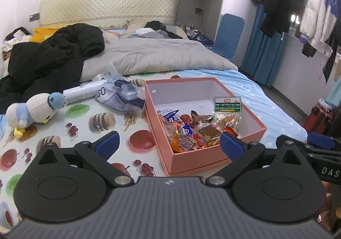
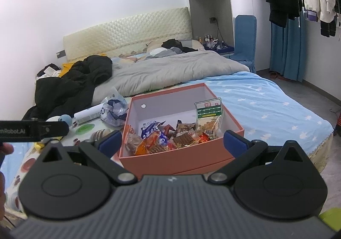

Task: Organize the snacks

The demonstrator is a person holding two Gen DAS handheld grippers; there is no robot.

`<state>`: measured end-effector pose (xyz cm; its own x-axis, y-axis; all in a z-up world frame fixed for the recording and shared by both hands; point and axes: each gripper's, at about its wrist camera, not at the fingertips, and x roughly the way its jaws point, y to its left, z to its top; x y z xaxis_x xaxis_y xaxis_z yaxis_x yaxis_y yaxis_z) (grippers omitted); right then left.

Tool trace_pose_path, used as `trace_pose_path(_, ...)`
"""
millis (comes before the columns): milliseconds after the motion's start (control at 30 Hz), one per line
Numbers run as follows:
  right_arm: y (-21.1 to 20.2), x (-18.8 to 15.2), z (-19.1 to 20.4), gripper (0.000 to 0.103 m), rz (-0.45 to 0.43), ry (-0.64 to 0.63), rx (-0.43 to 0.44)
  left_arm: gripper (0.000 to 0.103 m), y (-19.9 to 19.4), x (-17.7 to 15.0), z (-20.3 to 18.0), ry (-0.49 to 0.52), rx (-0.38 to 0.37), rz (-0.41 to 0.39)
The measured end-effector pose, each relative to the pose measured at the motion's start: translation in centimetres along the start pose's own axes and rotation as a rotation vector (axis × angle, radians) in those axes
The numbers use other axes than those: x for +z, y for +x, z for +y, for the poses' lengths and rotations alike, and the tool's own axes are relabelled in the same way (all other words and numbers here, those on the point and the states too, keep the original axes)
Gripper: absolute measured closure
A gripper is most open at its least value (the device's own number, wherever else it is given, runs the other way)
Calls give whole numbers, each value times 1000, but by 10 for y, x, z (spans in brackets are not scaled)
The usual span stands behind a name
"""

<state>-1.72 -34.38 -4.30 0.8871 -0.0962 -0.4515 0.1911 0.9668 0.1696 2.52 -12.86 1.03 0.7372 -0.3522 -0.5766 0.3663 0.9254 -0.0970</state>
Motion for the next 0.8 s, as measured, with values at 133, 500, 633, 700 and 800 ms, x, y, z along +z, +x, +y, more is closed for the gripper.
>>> trace_pose_path(133,1,2,0,0,-1,1,-4,1,-1,0,-5,30,19,-7)
trace_pose_path(500,1,3,4,0,-5,-11,-16,1,-2,4,-6,18,-2,-11)
trace_pose_path(633,-1,3,3,0,-11,-6,-15,1,-2,5,-6,14,-2,-16)
trace_pose_path(700,-1,4,2,0,-13,-1,-17,1,-2,5,-5,10,-2,-17)
trace_pose_path(800,-1,4,3,0,-15,0,-14,1,-2,5,-4,5,2,-18)
